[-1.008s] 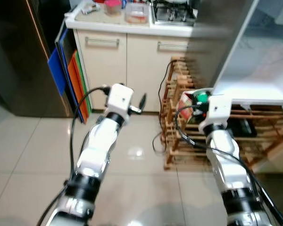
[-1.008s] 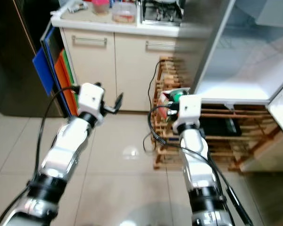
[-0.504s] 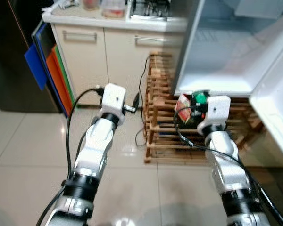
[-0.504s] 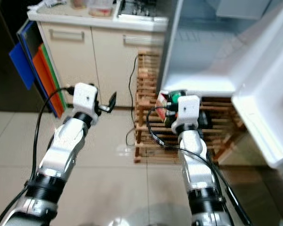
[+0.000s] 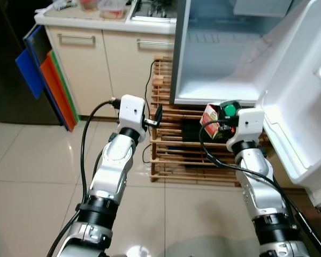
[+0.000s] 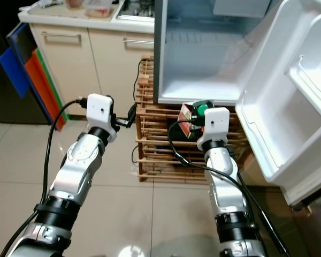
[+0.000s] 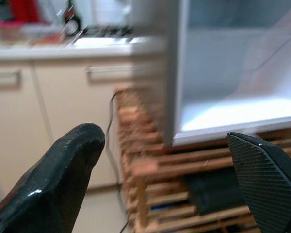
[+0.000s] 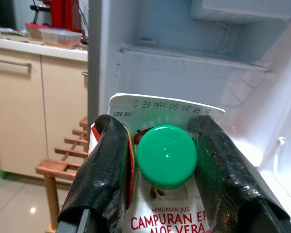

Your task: Restocking fridge

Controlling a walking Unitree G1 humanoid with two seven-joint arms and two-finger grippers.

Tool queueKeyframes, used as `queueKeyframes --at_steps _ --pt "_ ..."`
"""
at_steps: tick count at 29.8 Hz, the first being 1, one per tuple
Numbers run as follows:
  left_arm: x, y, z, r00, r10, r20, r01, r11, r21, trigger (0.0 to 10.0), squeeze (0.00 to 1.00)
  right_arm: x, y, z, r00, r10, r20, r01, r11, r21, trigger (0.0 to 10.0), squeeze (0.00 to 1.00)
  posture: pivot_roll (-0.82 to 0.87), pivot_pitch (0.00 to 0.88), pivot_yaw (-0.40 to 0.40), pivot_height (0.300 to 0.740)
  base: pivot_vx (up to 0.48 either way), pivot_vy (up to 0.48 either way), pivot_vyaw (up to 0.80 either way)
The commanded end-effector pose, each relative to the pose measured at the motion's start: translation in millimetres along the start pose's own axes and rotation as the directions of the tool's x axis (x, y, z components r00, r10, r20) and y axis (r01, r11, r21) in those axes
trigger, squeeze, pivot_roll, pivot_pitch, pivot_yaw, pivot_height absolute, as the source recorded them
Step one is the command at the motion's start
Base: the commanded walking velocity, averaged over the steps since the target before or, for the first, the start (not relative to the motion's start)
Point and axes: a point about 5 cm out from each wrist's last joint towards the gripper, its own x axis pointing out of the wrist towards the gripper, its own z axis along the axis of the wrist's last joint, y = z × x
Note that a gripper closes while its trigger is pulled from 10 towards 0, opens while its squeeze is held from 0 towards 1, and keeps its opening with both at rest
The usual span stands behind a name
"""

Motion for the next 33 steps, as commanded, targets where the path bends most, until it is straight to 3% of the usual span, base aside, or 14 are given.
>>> queueKeyframes --at_steps 1,5,9,11,12,14,18,19,21,26,33 --pt "-14.4 15.4 -27 0.994 0.051 -0.092 -0.050 0.999 0.014 10.0 0.00 -9.6 -12.3 -11 0.999 -0.030 -0.034 0.030 0.999 -0.012 0.0 0.00 0.02 0.000 -0.031 0.740 0.000 0.000 0.00" --pt "-39.6 17.1 -49 0.988 -0.002 -0.156 0.000 1.000 -0.012 10.0 0.00 -20.7 -17.4 -18 0.998 -0.039 -0.043 0.038 0.999 -0.028 0.0 0.00 0.03 0.000 -0.032 0.740 0.000 0.000 0.00" --pt "-55.0 16.1 -50 0.988 -0.048 -0.144 0.041 0.998 -0.047 10.0 0.00 -29.9 -26.2 -21 0.995 -0.082 -0.053 0.081 0.997 -0.019 0.0 0.00 0.03 0.005 -0.030 0.740 0.000 0.000 0.00" --pt "-65.9 20.2 -50 0.990 -0.018 -0.139 0.011 0.999 -0.050 10.0 0.00 -39.1 -32.0 -24 0.993 -0.105 -0.058 0.104 0.994 -0.018 0.0 0.00 0.03 0.008 -0.030 0.740 0.000 0.000 0.00" --pt "-65.9 20.2 -50 0.990 -0.018 -0.139 0.011 0.999 -0.050 10.0 0.00 -39.1 -32.0 -24 0.993 -0.105 -0.058 0.104 0.994 -0.018 0.0 0.00 0.03 0.008 -0.030 0.740 0.000 0.000 0.00" --pt "-65.7 10.8 -27 0.997 -0.037 -0.066 0.031 0.996 -0.081 10.0 0.00 -47.2 -34.1 -27 0.990 -0.127 -0.063 0.127 0.992 -0.004 0.0 0.00 0.03 0.016 -0.033 0.740 0.000 0.000 0.00" --pt "-60.4 5.7 -19 0.998 -0.053 -0.041 0.048 0.994 -0.098 10.0 0.00 -50.5 -30.0 -25 0.992 -0.124 -0.038 0.124 0.992 -0.003 0.0 0.00 0.03 0.011 -0.035 0.740 0.000 0.000 0.00" --pt "-58.4 7.3 -19 0.998 -0.030 -0.052 0.021 0.986 -0.168 10.0 0.00 -53.7 -29.7 -25 0.991 -0.129 -0.039 0.129 0.992 -0.002 0.0 0.00 0.03 0.011 -0.035 0.740 0.000 0.000 0.00" --pt "-56.0 10.0 -12 0.999 -0.015 -0.050 0.004 0.976 -0.217 10.0 0.00 -62.8 -27.4 -28 0.992 -0.116 -0.057 0.117 0.993 -0.002 0.0 0.00 0.02 0.017 -0.031 0.740 0.000 0.000 0.00" --pt "-55.3 6.8 -8 0.998 -0.043 -0.039 0.036 0.986 -0.163 10.0 0.00 -59.9 -25.9 -27 0.994 -0.096 -0.057 0.096 0.995 -0.009 0.0 0.00 0.02 0.021 -0.032 0.740 0.000 0.000 0.00" --pt "-53.1 -0.3 -4 0.998 -0.060 -0.014 0.058 0.990 -0.125 10.0 0.00 -50.5 -23.5 -25 0.996 -0.082 -0.048 0.081 0.997 -0.011 0.0 0.00 0.03 0.022 -0.036 0.740 0.375 0.000 0.00"
